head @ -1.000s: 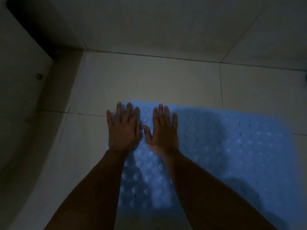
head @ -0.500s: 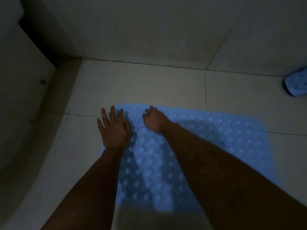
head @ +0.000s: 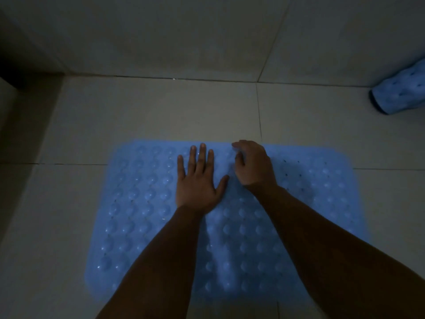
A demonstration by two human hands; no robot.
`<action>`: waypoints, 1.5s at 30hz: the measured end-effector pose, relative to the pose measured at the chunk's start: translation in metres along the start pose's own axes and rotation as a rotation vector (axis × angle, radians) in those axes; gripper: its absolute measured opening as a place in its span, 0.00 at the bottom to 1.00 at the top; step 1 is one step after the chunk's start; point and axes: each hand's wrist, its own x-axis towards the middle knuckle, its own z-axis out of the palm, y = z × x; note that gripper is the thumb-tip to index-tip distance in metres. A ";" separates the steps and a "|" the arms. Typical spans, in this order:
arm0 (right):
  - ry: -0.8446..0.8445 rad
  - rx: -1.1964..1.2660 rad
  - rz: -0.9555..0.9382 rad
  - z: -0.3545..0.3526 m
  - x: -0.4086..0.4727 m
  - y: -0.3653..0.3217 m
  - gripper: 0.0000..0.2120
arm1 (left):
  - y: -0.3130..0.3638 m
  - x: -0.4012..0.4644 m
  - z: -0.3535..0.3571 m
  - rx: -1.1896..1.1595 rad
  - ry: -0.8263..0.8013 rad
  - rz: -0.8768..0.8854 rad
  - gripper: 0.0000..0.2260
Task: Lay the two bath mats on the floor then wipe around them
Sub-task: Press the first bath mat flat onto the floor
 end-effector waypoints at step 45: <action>-0.181 -0.453 -0.019 0.039 -0.043 0.009 0.37 | -0.008 0.002 -0.012 -0.073 0.155 -0.053 0.26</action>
